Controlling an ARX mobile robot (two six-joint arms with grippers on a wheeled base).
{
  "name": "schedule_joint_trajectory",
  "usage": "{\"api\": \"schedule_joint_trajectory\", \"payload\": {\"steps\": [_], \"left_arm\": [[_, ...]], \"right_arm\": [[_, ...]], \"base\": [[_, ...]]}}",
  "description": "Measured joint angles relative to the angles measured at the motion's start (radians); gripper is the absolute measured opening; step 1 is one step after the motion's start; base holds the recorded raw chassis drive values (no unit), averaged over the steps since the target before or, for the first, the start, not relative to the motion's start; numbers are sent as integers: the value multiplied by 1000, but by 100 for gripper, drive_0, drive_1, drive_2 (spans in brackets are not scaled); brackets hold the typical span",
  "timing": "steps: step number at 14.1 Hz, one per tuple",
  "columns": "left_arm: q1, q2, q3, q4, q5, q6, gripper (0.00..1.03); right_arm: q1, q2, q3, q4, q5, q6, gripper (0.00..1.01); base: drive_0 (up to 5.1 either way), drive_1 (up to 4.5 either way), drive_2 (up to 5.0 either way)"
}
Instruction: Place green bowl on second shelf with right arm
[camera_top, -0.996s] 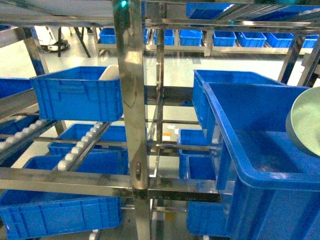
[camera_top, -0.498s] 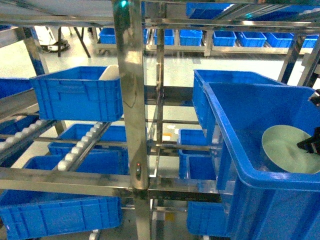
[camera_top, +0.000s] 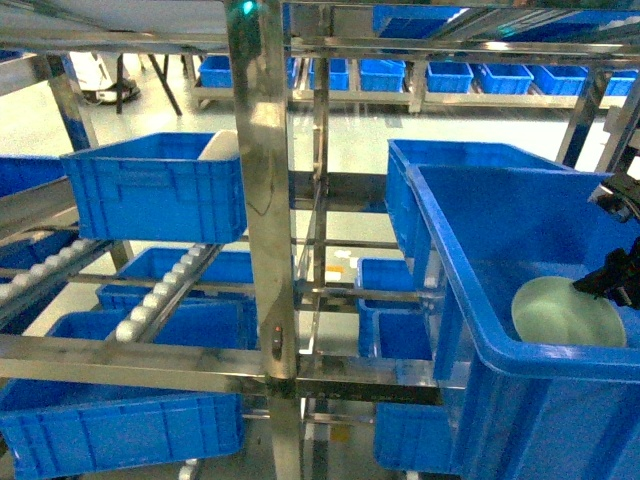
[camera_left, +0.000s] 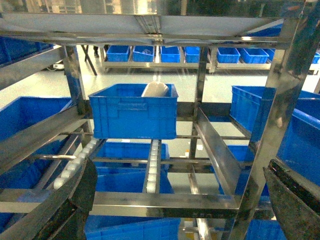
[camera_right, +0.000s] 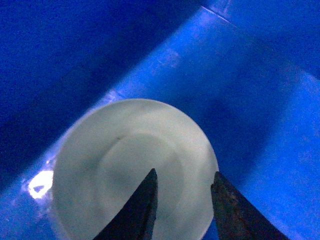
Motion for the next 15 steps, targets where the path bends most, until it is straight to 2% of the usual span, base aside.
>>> {"api": "schedule_joint_trajectory", "payload": {"steps": [2, 3, 4, 5, 6, 7, 9, 10, 12, 13, 15], "left_arm": [[0, 0, 0, -1, 0, 0, 98], [0, 0, 0, 0, 0, 0, 98], [0, 0, 0, 0, 0, 0, 98], [0, 0, 0, -1, 0, 0, 98], [0, 0, 0, 0, 0, 0, 98], [0, 0, 0, 0, 0, 0, 98], [0, 0, 0, 0, 0, 0, 98], [0, 0, 0, 0, 0, 0, 98], [0, 0, 0, 0, 0, 0, 98], [0, 0, 0, 0, 0, 0, 98], [0, 0, 0, 0, 0, 0, 98]], "right_arm": [[14, -25, -32, 67, 12, 15, 53], [17, -58, -72, 118, 32, 47, 64], [21, -110, -131, 198, 69, 88, 77], [24, -161, -188, 267, 88, 148, 88], [29, -235, -268, 351, 142, 232, 100], [29, -312, -348, 432, 179, 312, 97], [17, -482, -554, 587, 219, 410, 98], [13, -554, -673, 657, 228, 419, 98], [9, -724, -917, 719, 234, 435, 98], [9, -830, -1003, 705, 237, 455, 98], [8, -1069, -1131, 678, 239, 525, 98]], "base": [[0, 0, 0], [0, 0, 0], [0, 0, 0], [0, 0, 0], [0, 0, 0], [0, 0, 0], [0, 0, 0], [0, 0, 0], [0, 0, 0], [0, 0, 0], [0, 0, 0]]}}
